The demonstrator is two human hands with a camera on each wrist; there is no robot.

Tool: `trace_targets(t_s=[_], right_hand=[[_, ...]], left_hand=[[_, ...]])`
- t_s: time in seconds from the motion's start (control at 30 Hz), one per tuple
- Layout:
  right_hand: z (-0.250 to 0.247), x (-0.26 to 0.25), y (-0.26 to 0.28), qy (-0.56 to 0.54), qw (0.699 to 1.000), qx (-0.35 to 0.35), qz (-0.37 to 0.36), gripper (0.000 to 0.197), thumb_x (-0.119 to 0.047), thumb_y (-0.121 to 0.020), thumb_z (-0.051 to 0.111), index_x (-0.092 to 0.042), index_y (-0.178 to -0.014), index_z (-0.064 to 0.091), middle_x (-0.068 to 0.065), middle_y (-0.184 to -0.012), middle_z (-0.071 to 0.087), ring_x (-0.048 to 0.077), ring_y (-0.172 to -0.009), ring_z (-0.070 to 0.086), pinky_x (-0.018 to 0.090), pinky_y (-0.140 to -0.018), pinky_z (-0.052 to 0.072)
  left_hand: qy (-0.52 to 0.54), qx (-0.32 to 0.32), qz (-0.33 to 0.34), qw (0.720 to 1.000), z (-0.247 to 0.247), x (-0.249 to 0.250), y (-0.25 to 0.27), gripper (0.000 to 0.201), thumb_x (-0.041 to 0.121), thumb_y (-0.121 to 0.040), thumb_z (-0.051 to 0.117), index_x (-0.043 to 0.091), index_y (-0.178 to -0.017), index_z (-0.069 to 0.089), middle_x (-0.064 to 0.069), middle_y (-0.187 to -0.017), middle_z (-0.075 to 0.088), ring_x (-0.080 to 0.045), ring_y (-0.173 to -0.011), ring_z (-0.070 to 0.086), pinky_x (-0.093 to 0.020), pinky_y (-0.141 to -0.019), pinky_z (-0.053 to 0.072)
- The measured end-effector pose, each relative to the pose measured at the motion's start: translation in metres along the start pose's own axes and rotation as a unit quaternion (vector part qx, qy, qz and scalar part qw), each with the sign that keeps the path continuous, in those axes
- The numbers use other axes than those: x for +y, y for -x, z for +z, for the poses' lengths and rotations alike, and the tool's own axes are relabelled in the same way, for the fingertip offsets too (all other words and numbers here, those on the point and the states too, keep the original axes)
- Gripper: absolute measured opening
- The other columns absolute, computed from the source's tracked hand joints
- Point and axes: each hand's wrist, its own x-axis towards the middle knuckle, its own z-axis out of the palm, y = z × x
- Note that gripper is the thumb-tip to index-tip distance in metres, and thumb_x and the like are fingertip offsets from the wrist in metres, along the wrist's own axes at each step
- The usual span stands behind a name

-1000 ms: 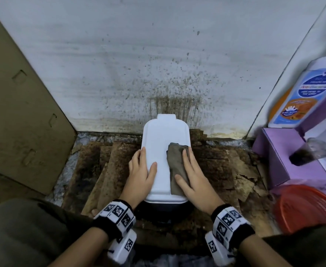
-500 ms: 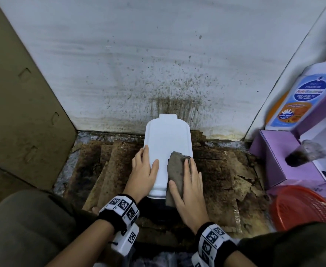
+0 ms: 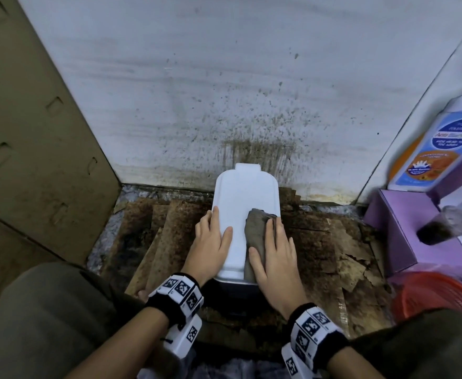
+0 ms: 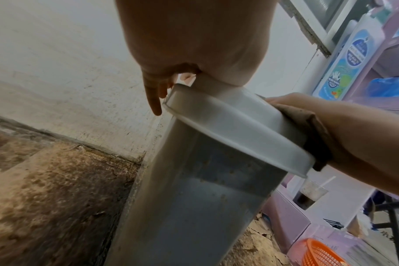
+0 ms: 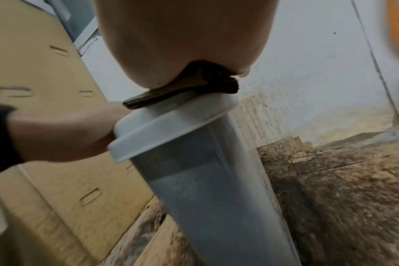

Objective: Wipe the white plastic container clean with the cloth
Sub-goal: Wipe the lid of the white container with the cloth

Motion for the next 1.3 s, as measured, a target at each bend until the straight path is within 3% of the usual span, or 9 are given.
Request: trace_targets(t_s=[0.23, 0.4, 0.53, 0.7, 0.83, 0.9, 1.0, 1.1, 1.3], right_hand=[[0.014, -0.017, 0.013, 0.051, 0.996, 0.062, 0.025, 0.069, -0.045, -0.102, 0.025, -0.002, -0.156, 0.023, 0.019, -0.164, 0.019, 0.031, -0.154, 0.016, 0.05, -0.123, 0.022], [0.0, -0.016, -0.001, 0.122, 0.992, 0.029, 0.012, 0.071, -0.048, -0.102, 0.02, -0.002, -0.155, 0.027, 0.024, -0.161, 0.026, 0.037, -0.15, 0.025, 0.055, -0.12, 0.027], [-0.005, -0.015, -0.021, 0.146, 0.989, -0.002, 0.006, 0.074, -0.051, -0.101, 0.018, -0.001, -0.155, 0.027, 0.026, -0.161, 0.025, 0.039, -0.15, 0.026, 0.057, -0.119, 0.028], [-0.009, -0.012, -0.056, 0.15, 0.987, -0.055, -0.011, 0.086, -0.058, -0.092, -0.003, -0.005, -0.159, 0.006, 0.02, -0.167, 0.001, 0.034, -0.155, -0.001, 0.054, -0.124, 0.002], [-0.009, -0.006, -0.082, 0.163, 0.984, -0.06, -0.04, 0.085, -0.06, -0.091, -0.004, -0.008, -0.159, -0.004, 0.018, -0.167, -0.008, 0.031, -0.155, -0.01, 0.054, -0.121, -0.009], [-0.006, -0.003, -0.084, 0.184, 0.979, -0.051, -0.067, 0.078, -0.058, -0.096, 0.002, -0.013, -0.16, -0.004, 0.016, -0.167, -0.012, 0.029, -0.155, -0.012, 0.054, -0.121, -0.011], [-0.007, 0.0, -0.082, 0.202, 0.973, -0.044, -0.103, 0.071, -0.052, -0.101, 0.007, -0.014, -0.161, 0.007, 0.011, -0.168, -0.003, 0.023, -0.156, -0.008, 0.047, -0.123, -0.012], [-0.009, -0.004, -0.076, 0.17, 0.977, -0.063, -0.115, 0.07, -0.049, -0.101, 0.005, -0.012, -0.16, 0.006, 0.009, -0.169, 0.001, 0.023, -0.156, -0.001, 0.039, -0.125, -0.005], [-0.001, -0.022, -0.022, 0.13, 0.986, -0.018, -0.107, 0.064, -0.04, -0.104, 0.02, -0.006, -0.158, 0.019, 0.016, -0.166, 0.014, 0.029, -0.155, 0.012, 0.044, -0.126, 0.015]], left_hand=[[0.017, 0.003, 0.005, 1.0, 0.001, -0.001, -0.001, 0.064, 0.04, -0.107, 0.033, 0.013, -0.161, 0.012, -0.006, -0.16, 0.02, -0.023, -0.146, 0.018, -0.039, -0.118, 0.026], [0.033, 0.001, 0.02, 0.999, -0.002, -0.004, -0.003, 0.059, 0.037, -0.107, 0.034, 0.013, -0.159, 0.017, -0.007, -0.155, 0.027, -0.021, -0.14, 0.024, -0.036, -0.116, 0.028], [0.037, -0.033, 0.028, 0.998, -0.01, -0.012, -0.005, 0.059, 0.035, -0.108, 0.034, 0.02, -0.161, 0.013, 0.001, -0.159, 0.023, -0.013, -0.144, 0.019, -0.024, -0.113, 0.017], [0.065, -0.077, 0.042, 0.994, -0.018, -0.028, -0.005, 0.06, 0.041, -0.109, 0.034, 0.031, -0.162, 0.009, 0.014, -0.164, 0.014, -0.007, -0.151, 0.013, -0.034, -0.123, 0.017], [0.103, -0.1, 0.037, 0.989, -0.019, -0.031, 0.0, 0.062, 0.051, -0.106, 0.033, 0.04, -0.161, 0.006, 0.028, -0.164, 0.004, 0.007, -0.147, 0.013, -0.03, -0.122, 0.019], [0.092, -0.101, 0.035, 0.99, -0.019, -0.029, 0.002, 0.061, 0.055, -0.106, 0.03, 0.043, -0.16, 0.004, 0.031, -0.164, 0.001, 0.005, -0.146, 0.016, -0.032, -0.121, 0.02], [0.051, -0.094, 0.037, 0.994, -0.018, -0.027, 0.003, 0.06, 0.053, -0.107, 0.026, 0.04, -0.16, 0.001, 0.027, -0.165, -0.001, -0.004, -0.15, 0.018, -0.038, -0.121, 0.021], [0.036, -0.093, 0.035, 0.994, -0.018, -0.026, 0.002, 0.06, 0.05, -0.108, 0.025, 0.037, -0.161, 0.0, 0.024, -0.166, -0.002, -0.004, -0.151, 0.016, -0.037, -0.121, 0.019], [0.037, -0.086, 0.044, 0.995, -0.014, -0.029, 0.001, 0.059, 0.045, -0.109, 0.026, 0.035, -0.161, 0.001, 0.022, -0.166, -0.001, 0.001, -0.151, 0.013, -0.038, -0.119, 0.021]])
